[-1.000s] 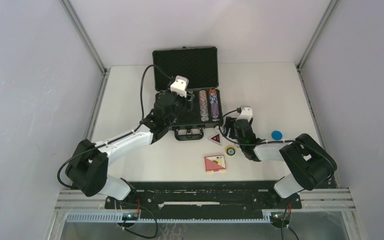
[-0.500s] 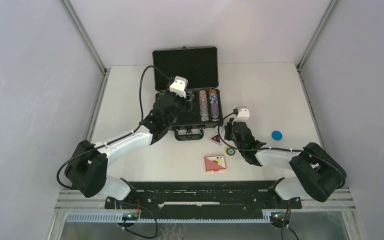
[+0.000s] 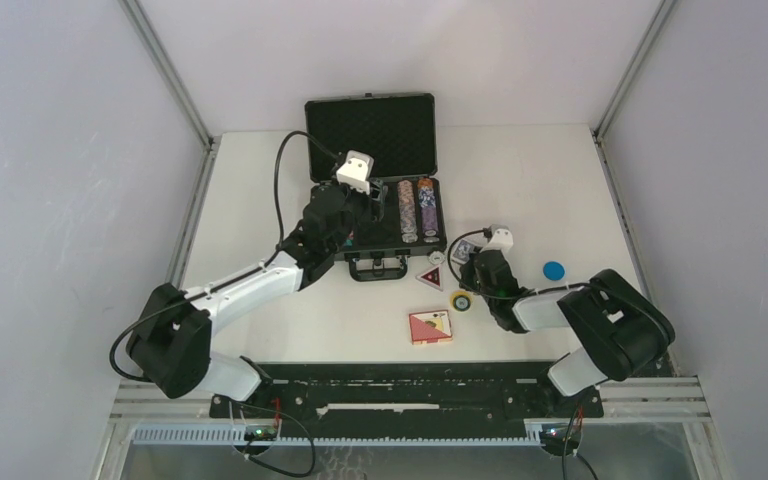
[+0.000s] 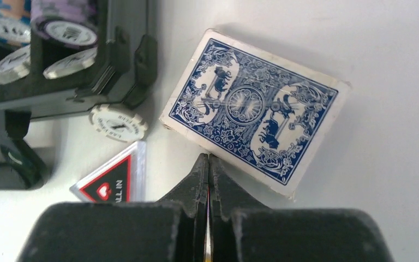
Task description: Pack up texas hold em set
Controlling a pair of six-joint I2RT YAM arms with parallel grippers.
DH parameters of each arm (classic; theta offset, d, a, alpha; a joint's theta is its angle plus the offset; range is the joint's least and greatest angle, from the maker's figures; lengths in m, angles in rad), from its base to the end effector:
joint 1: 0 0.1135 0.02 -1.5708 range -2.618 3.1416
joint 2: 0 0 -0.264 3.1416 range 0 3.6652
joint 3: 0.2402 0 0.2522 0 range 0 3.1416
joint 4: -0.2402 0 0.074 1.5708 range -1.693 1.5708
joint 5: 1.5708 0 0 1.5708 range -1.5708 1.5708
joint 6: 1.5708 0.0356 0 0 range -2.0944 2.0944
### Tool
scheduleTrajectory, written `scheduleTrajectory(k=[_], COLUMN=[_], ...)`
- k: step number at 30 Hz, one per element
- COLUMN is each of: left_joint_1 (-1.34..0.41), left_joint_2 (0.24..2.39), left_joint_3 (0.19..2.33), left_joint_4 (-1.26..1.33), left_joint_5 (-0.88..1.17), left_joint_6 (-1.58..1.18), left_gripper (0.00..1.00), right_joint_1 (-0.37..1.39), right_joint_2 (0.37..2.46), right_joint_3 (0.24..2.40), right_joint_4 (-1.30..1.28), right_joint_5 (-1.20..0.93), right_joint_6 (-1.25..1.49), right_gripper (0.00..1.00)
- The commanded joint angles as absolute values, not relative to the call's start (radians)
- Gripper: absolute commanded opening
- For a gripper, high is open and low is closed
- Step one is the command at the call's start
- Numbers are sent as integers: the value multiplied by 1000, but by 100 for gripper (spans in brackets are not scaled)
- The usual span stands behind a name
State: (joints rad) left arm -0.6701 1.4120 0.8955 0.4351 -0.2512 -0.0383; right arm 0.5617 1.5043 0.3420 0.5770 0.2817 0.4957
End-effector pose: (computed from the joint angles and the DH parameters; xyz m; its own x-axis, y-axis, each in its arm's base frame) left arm 0.2634 -0.1974 0.2966 -0.0793 0.0155 -0.9967 0.4047 0.9143 -0.0180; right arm 0.2126 0.1221 0.1162 -0.5614 0.1866 -0.8063 -0.0551 0.9637 0.2614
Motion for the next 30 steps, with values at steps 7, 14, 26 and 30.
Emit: scheduleTrajectory(k=[7,14,26,30], left_joint_1=[-669,-669,-669,-669], left_joint_2=[1383,1391,1420,1414], left_joint_3=[865,865,868,870], left_joint_4=[487,489,520,520], left_joint_5=[-234,-241,-202,-203], left_joint_6=[-44,-37,-57,-57], left_gripper=[58,58,57,57], right_joint_1=[484,520,724,737], right_joint_2=[1538,1500,1486,1506], right_joint_3=[409,458,517,549], right_joint_4=[602,559,477,454], right_joint_5=[285,292,389,411], right_joint_6=[513,429,362,345], right_gripper=[3,16,85,88])
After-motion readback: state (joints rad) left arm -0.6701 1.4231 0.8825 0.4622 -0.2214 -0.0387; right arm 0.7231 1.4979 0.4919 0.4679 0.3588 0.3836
